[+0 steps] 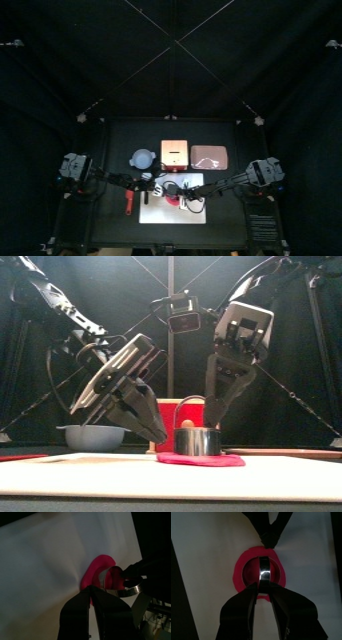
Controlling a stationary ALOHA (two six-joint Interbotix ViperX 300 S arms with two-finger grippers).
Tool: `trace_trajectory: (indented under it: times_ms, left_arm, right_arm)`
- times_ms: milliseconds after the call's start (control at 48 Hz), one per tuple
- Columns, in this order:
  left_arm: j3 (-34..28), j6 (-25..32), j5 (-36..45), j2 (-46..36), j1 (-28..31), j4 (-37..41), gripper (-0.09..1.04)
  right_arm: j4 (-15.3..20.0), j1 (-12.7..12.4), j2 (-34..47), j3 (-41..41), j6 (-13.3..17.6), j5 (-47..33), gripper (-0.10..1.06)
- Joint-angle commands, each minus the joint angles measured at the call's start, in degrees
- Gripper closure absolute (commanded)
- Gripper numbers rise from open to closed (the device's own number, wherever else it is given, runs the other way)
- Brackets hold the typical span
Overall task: Get the cutter from the drawer then cut the dough then place the extra dough in the bowl
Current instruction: Cut the dough
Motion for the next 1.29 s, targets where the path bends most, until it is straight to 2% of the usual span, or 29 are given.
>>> trace_trajectory:
  times_ms: [21, 1292]
  left_arm:
    - [-1.6, 0.1, 0.2, -0.9, -0.3, -0.2, 0.49]
    - [-3.2, 0.1, 0.8, 2.5, -0.4, -0.7, 0.49]
  right_arm:
    - [0.0, 0.0, -2.6, -0.9, -0.2, -0.2, 0.32]
    - [-0.4, -0.1, -2.3, -0.8, 0.1, -0.1, 0.35]
